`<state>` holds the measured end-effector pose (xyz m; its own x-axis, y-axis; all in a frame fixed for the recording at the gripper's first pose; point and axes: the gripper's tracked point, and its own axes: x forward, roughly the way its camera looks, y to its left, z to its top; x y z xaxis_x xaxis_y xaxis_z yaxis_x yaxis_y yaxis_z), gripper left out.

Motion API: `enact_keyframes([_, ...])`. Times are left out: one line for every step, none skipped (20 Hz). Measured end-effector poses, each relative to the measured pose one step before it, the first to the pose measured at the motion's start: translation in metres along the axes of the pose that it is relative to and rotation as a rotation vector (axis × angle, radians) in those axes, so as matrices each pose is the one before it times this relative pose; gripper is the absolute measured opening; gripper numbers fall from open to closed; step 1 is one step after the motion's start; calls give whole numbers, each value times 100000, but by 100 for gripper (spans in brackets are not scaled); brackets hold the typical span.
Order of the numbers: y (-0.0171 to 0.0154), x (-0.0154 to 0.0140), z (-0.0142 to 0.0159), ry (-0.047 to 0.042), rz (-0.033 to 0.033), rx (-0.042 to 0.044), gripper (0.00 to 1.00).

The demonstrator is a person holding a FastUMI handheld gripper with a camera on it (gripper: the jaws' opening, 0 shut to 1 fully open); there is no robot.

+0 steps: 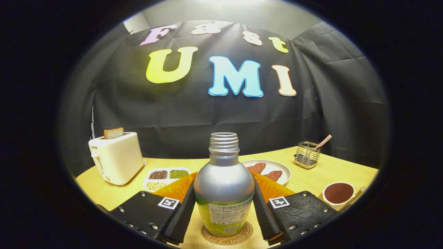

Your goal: Take the bottle from table, then pour the juice into the cup, finally place the bottle on the coaster

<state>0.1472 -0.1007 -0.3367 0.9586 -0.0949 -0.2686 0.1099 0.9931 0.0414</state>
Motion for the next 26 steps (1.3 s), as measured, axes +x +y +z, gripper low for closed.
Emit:
enact_keyframes([52, -84, -407, 1010, 45, -389, 80])
enact_keyframes([38, 34, 308, -1455, -375, 78, 79])
enact_keyframes([-102, -258, -398, 689, -104, -75, 79])
enact_keyframes([33, -116, 307, -985, -11, 261, 79])
enact_keyframes([-84, 0, -35, -258, -119, 544, 80])
enact_keyframes([-54, -79, 104, -1028, -228, 408, 80])
enact_keyframes([35, -57, -96, -361, 231, 36, 80])
enact_keyframes([295, 50, -372, 1342, 1155, 633, 81])
enact_keyframes([140, -97, -339, 1016, 1214, 553, 83])
enact_keyframes([438, -144, 46, 458, 2190, 1060, 84])
enact_keyframes([259, -364, 521, -776, 1342, 527, 86])
enact_keyframes([22, -439, 1049, -1878, 344, -299, 88])
enact_keyframes([-179, -421, 1023, -1818, -213, -746, 89])
enact_keyframes([-141, -474, 1279, -1418, -152, -809, 88])
enact_keyframes([-26, -469, 1036, -1150, 556, -631, 88])
enact_keyframes([189, -628, 1625, -1741, 1258, -788, 88])
enact_keyframes([198, -791, 1396, -1593, 1235, -744, 88])
enact_keyframes([280, -625, 1939, -2044, 1235, -1421, 88])
enact_keyframes([315, -446, 1635, -1837, 1839, -1734, 88])
enact_keyframes([558, -541, 1995, -2190, 2681, -2082, 88])
enact_keyframes([454, -269, 1569, -1615, 2534, -1018, 88])
enact_keyframes([179, -398, 1815, -1483, 1073, 86, 88])
enact_keyframes([-155, -469, 1490, -1255, 210, 505, 88])
enact_keyframes([-44, -397, 2073, -1806, -349, 1052, 88])
enact_keyframes([210, -275, 1374, -1156, 246, 809, 88])
enact_keyframes([153, -176, 1342, -434, 92, 655, 88])
